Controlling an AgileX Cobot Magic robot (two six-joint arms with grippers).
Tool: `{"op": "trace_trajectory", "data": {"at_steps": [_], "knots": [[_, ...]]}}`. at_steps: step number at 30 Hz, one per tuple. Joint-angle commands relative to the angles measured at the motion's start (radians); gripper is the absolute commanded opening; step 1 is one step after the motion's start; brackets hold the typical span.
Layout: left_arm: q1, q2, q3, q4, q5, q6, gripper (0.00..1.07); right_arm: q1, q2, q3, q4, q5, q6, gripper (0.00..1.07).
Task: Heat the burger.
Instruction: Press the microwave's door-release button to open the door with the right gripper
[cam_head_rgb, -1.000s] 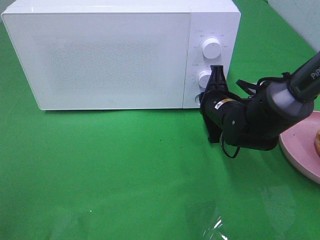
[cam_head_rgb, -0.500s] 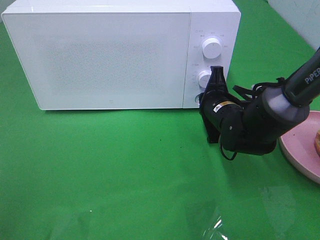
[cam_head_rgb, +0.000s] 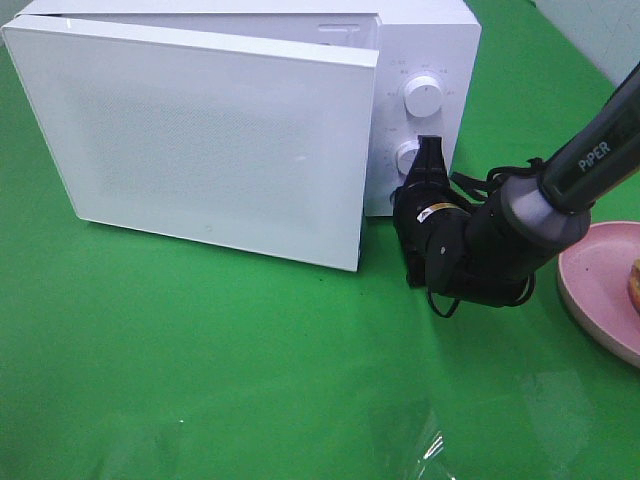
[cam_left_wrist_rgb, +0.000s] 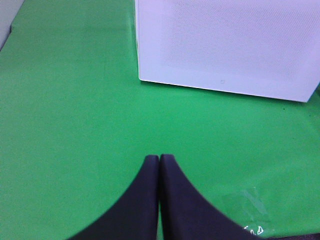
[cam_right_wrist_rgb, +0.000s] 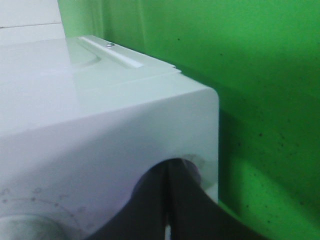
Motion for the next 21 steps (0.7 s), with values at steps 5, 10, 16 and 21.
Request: {"op": "trace_trajectory", "data": {"at_steps": [5,10,16,21], "knots": [[0.001,-0.026,0.004,-0.003,-0.009,-0.003,0.0,-0.062,-0.017,-0.099,-0.023,-0.456,-0.025,0.0],[0.001,-0.026,0.004,-0.003,-0.009,-0.003,0.0,-0.06,-0.017,-0.098,-0.031,-0.456,-0.026,0.0],[0.001,-0.026,0.004,-0.003,-0.009,-0.003,0.0,-0.06,-0.017,-0.097,-0.033,-0.451,-0.028,0.0],[0.001,-0.026,0.004,-0.003,-0.009,-0.003,0.0,-0.056,-0.024,-0.082,-0.037,-0.401,-0.024,0.0]]}}
